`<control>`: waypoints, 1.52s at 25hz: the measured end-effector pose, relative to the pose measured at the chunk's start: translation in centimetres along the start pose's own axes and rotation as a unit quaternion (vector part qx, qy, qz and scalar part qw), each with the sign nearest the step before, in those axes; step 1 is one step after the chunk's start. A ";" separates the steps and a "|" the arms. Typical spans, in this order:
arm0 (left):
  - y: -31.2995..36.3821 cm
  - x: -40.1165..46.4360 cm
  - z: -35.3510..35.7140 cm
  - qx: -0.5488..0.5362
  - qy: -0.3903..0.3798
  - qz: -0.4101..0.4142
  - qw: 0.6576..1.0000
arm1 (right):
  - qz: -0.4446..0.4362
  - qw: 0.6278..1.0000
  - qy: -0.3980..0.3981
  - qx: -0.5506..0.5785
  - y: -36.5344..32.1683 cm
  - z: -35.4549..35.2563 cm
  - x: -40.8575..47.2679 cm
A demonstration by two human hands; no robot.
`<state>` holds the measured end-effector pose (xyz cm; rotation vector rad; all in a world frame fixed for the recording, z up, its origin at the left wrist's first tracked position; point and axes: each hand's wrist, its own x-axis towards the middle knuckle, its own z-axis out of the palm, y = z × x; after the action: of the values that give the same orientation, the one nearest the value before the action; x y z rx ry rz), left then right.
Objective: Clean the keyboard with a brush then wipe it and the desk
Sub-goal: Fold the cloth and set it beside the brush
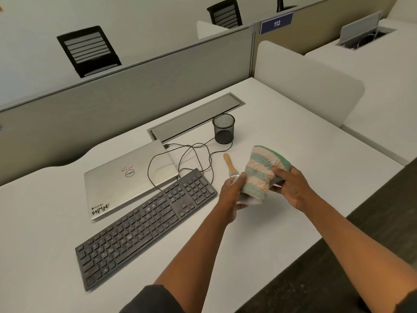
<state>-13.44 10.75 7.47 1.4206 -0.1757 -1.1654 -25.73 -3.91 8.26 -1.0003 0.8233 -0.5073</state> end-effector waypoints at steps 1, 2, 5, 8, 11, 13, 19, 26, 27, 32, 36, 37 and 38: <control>0.1 0.4 0.1 -0.015 0.001 -0.009 1.000 | -0.001 1.000 -0.005 0.004 -0.2 0.0 0.5; 0.2 0.8 0.2 -0.036 0.001 -0.016 0.999 | -0.002 1.000 -0.009 0.006 -0.3 0.0 1.0; 0.8 1.6 0.4 -0.093 -0.001 -0.018 0.995 | -0.010 1.000 0.000 0.008 -0.6 0.1 1.5; 1.8 2.9 0.5 -0.086 0.001 0.023 0.996 | -0.021 0.999 0.035 -0.023 -1.0 -0.3 1.7; 2.2 4.1 0.7 -0.048 0.017 0.054 0.997 | -0.020 0.995 0.055 -0.074 -1.7 -1.0 3.2; 2.7 4.7 1.0 -0.029 0.033 0.067 0.997 | -0.018 0.992 0.053 -0.113 -2.1 -1.3 5.1; 3.5 9.4 1.7 0.065 0.153 0.103 0.981 | -0.016 0.969 -0.007 -0.246 -2.6 -3.0 11.6; 3.7 13.3 4.8 0.254 0.270 0.109 0.922 | -0.034 0.922 -0.048 -0.384 -3.9 -5.4 16.4; 3.9 13.6 4.9 0.262 0.283 0.113 0.916 | -0.040 0.916 -0.050 -0.395 -4.1 -5.3 16.8; 4.2 14.6 4.0 0.340 0.288 0.105 0.889 | -0.082 0.877 -0.073 -0.468 -4.0 -5.1 17.7; 3.6 14.9 4.1 0.375 0.298 0.112 0.871 | -0.088 0.868 -0.080 -0.481 -3.9 -5.3 18.0; 3.6 14.9 4.2 0.376 0.299 0.114 0.869 | -0.087 0.866 -0.081 -0.485 -3.8 -5.3 18.1; 3.8 14.8 4.2 0.377 0.299 0.115 0.869 | -0.085 0.865 -0.082 -0.488 -3.9 -5.2 18.2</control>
<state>-7.33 -3.39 3.74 2.3118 -0.3718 -0.3996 -18.93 -21.38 3.50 -2.0387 0.8411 -0.1097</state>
